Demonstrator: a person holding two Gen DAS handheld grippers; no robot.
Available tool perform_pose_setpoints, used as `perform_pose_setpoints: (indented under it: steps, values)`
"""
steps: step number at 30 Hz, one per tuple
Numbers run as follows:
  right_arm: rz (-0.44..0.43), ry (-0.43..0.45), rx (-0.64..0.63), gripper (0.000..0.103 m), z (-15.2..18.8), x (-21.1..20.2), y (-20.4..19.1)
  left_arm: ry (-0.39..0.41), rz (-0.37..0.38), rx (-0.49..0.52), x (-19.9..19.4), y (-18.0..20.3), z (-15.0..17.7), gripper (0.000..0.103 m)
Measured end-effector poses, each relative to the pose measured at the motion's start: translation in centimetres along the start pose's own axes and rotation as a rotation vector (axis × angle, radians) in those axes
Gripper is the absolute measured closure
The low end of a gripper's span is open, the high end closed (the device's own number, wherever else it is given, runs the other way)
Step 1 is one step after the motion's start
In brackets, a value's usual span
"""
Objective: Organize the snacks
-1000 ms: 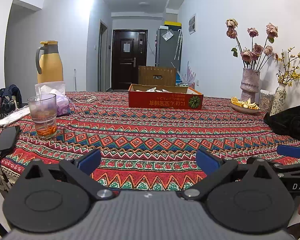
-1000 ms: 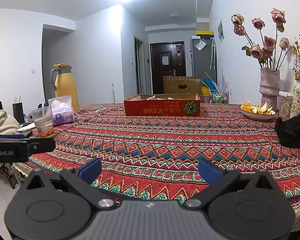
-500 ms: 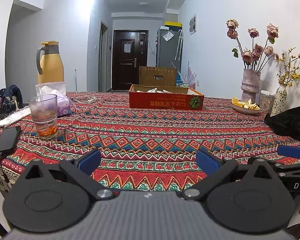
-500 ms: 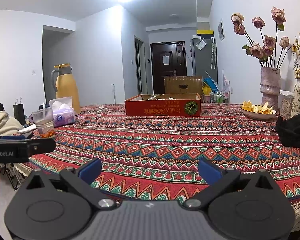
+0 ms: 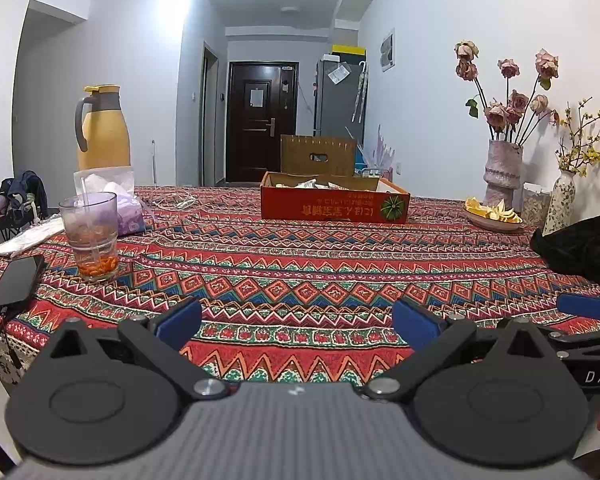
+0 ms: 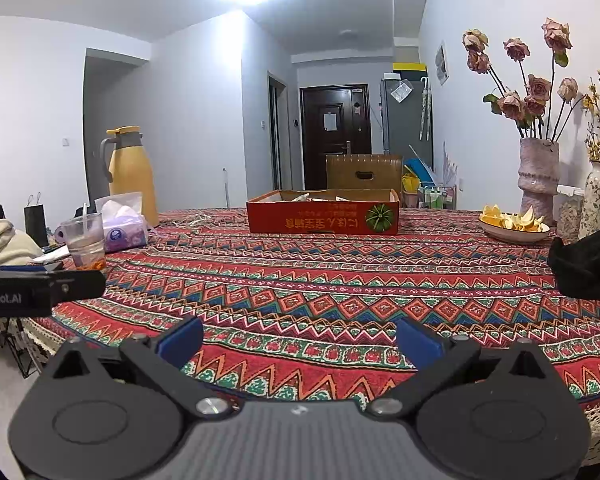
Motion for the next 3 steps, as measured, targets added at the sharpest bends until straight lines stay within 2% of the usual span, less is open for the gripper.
perform_pose_setpoints:
  steps: [3]
  values:
    - [0.0,0.0,-0.002,0.0,-0.01,0.01,-0.01,0.0,0.006,-0.002,-0.09,0.06,0.03,0.0]
Point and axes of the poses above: each gripper's, at about its wrist camera, not at the fingertips, and x roughly the way its jaws point, y to its right, z to its underside, the point moved 6 cm from there along x, roughly the way its jaws point, and after that the axes turned 13 degrees about x, right-handed, at the moved point
